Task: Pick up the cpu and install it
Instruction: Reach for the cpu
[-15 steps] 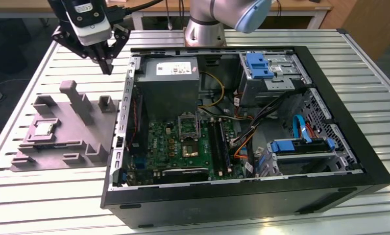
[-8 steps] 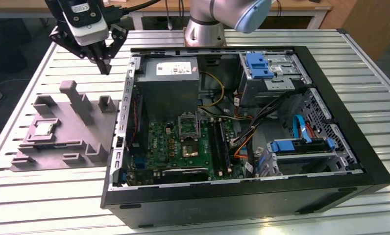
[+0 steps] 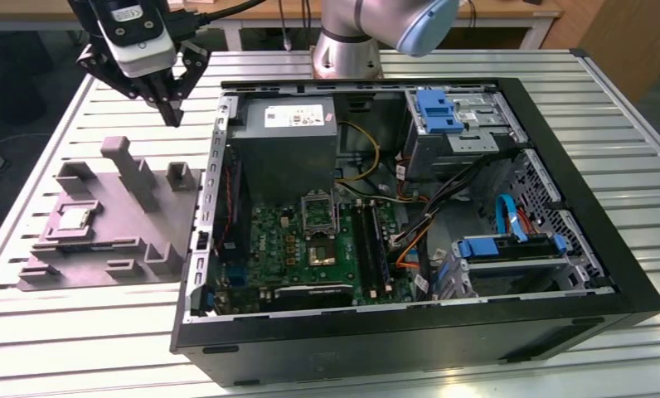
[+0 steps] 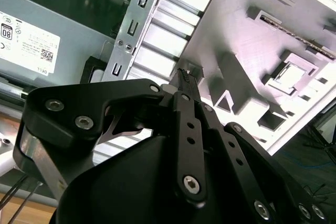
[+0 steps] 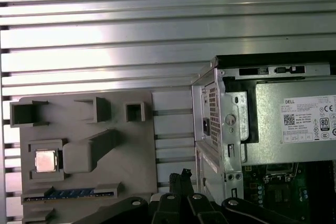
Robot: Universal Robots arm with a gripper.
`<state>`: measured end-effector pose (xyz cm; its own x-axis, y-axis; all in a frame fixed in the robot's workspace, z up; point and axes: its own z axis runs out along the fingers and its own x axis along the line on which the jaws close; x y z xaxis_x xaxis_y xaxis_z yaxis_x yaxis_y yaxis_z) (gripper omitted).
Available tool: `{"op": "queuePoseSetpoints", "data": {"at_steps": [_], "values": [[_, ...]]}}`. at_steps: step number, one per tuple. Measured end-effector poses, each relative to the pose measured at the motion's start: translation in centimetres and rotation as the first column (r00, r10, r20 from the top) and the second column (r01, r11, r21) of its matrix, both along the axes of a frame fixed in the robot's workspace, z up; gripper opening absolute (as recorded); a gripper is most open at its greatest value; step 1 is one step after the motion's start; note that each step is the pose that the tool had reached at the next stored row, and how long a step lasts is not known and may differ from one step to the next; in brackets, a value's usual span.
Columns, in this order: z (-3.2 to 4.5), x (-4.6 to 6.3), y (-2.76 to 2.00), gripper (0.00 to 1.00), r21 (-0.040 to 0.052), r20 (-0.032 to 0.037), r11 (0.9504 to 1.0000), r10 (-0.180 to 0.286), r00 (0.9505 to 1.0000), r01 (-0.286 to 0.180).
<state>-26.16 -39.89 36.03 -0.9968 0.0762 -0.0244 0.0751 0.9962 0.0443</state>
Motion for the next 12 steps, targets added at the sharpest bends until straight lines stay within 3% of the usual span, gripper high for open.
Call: {"op": "queuePoseSetpoints", "data": {"at_steps": [12], "values": [[0.00, -0.99, 0.00, 0.11, 0.0000, 0.0000, 1.0000, 0.000, 1.0000, 0.000]]}}
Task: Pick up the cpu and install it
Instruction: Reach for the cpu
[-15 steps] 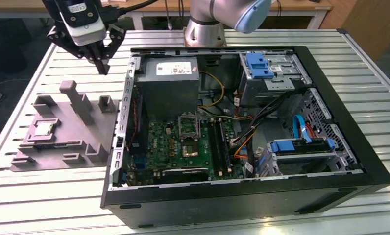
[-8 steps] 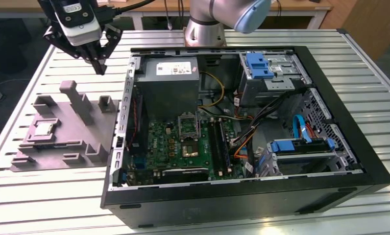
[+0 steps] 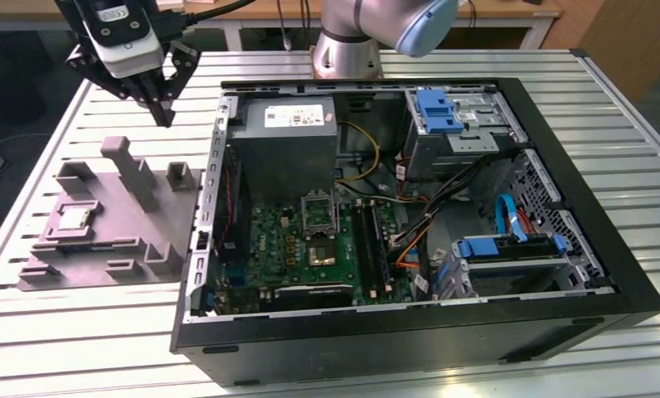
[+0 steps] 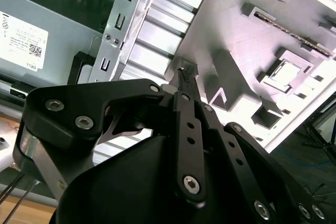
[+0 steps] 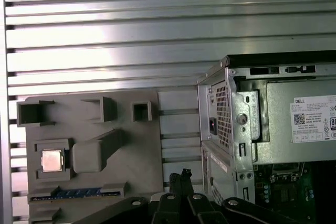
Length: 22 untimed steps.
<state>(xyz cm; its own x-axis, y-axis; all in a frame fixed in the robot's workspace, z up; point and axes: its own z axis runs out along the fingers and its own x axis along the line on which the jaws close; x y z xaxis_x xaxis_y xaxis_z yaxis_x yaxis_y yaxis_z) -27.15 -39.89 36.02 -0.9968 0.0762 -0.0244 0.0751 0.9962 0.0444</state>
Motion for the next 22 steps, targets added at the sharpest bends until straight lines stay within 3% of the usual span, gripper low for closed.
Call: {"op": "queuePoseSetpoints", "data": {"at_steps": [22], "values": [[-0.03, -2.2, 0.00, 0.11, 0.0000, 0.0000, 1.0000, 0.000, 1.0000, 0.000]]}}
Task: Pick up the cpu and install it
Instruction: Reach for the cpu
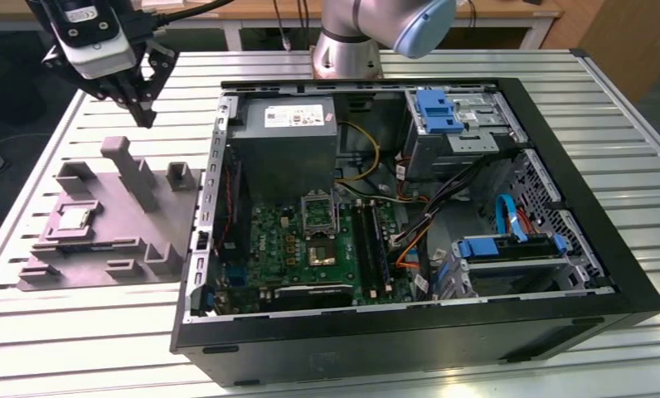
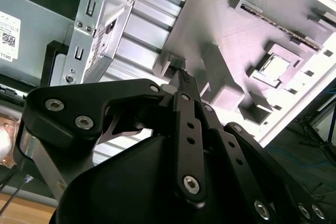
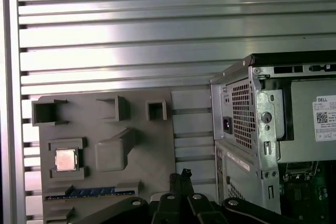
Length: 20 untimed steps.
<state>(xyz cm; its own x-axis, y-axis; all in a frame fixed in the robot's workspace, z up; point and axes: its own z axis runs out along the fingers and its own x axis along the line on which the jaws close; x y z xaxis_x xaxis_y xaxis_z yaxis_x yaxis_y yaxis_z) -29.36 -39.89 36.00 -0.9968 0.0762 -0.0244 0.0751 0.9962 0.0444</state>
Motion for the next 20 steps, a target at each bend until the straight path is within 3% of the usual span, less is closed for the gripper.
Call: {"op": "queuePoseSetpoints", "data": {"at_steps": [20], "values": [[-0.02, -1.6, 0.00, 0.11, 0.0000, -0.0001, 1.0000, 0.000, 1.0000, 0.000]]}}
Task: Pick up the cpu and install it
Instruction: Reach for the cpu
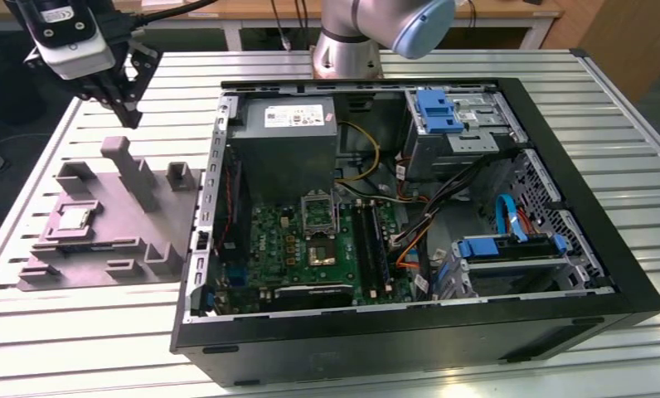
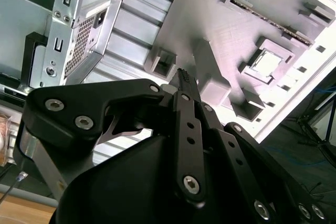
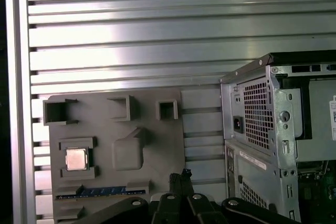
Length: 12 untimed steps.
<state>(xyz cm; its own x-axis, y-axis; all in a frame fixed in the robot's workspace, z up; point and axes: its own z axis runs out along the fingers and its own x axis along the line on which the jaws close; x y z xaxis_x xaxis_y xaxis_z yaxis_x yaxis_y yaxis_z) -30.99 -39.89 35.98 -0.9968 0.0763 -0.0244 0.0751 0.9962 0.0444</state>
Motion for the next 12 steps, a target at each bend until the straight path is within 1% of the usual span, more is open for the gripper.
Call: {"op": "queuePoseSetpoints", "data": {"at_steps": [12], "values": [[-0.01, -1.02, 0.00, 0.11, 0.0000, 0.0001, 1.0000, 0.000, 1.0000, 0.000]]}}
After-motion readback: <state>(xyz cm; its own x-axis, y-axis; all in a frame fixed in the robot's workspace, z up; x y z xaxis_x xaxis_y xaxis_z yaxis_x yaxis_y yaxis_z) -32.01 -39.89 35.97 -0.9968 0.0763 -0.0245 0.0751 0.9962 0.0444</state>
